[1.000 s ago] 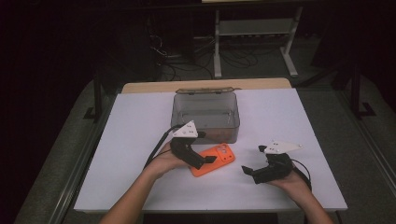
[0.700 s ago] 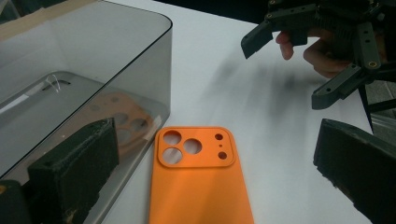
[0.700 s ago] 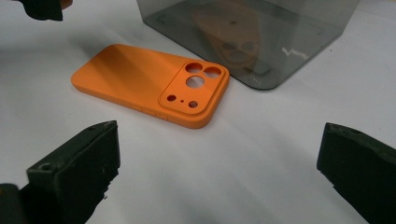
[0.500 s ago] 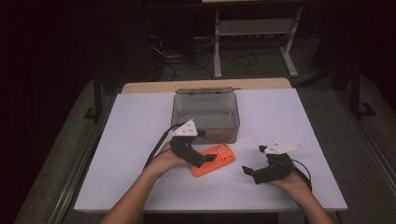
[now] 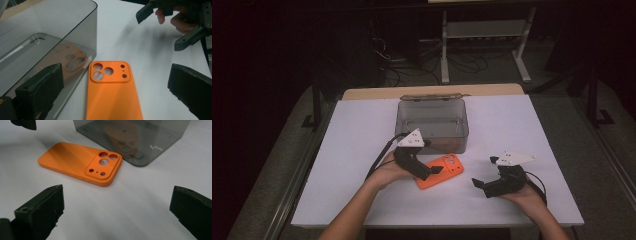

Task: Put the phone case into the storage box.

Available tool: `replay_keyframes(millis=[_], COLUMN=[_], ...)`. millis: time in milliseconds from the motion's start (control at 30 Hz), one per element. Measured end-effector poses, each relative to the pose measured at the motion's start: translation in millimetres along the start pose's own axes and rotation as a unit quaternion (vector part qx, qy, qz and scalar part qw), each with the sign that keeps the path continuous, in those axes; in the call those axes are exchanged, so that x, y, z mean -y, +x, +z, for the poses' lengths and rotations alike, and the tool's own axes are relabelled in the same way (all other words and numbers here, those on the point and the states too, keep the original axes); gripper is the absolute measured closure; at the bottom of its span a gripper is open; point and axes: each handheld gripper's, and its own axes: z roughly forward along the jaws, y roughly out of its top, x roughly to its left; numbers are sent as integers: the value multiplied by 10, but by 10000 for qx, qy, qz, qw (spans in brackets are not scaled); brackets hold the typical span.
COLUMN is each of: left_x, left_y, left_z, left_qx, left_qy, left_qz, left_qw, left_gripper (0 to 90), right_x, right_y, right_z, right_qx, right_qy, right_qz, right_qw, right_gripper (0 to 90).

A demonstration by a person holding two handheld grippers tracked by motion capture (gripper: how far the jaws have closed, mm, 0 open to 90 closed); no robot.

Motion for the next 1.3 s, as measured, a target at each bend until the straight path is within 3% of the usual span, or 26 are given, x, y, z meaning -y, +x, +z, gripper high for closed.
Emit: replay_keyframes(millis=[200,833,1300], left_x=[-20,32,88], left_y=[-37,-41,-58], left_z=[3,91,185], left_qx=[-9,16,12], left_qy=[143,660,1130], left_qz=[115,149,186], left_qw=[9998,9977,9934], left_gripper=[0,0,0], right_x=[-2,-4,-5], right_y=[-1,1,1], right_z=[0,3,4], right_qx=[0,-7,-13], right_qy=[-3,0,1], right_qz=[-8,-12,-19], right_qw=[10000,10000,10000], right_gripper=[0,0,0])
